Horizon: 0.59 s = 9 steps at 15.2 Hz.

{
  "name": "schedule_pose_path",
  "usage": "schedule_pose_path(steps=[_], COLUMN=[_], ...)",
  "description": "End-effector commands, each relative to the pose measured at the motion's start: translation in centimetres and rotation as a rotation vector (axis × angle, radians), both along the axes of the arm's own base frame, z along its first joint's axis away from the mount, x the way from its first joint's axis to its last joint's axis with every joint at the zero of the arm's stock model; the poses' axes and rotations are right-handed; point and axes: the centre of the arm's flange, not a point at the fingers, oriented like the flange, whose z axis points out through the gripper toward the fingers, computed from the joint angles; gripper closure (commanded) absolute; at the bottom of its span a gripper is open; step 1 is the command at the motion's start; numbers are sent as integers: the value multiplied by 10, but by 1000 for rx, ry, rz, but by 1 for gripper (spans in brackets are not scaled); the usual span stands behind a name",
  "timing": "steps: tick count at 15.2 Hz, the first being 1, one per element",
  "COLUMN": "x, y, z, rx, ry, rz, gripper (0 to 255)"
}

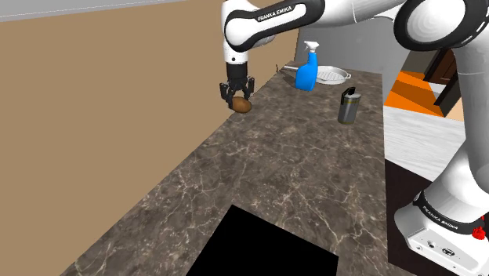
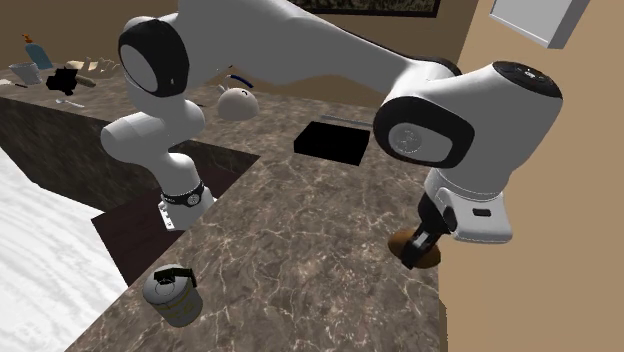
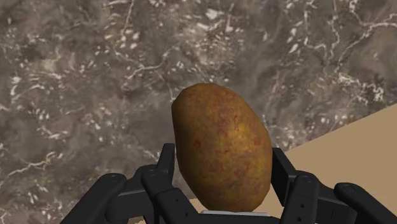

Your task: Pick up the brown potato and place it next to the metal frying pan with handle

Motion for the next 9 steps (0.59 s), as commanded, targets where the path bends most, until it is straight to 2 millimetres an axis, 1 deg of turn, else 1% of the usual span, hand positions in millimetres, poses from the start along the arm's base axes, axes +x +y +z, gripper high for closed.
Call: schedule_pose_path(steps=[1,9], x=[0,0], y=[-1,-1], z=[11,53], rx=[0,0], ry=[0,0], rz=[0,0], gripper=[255,255])
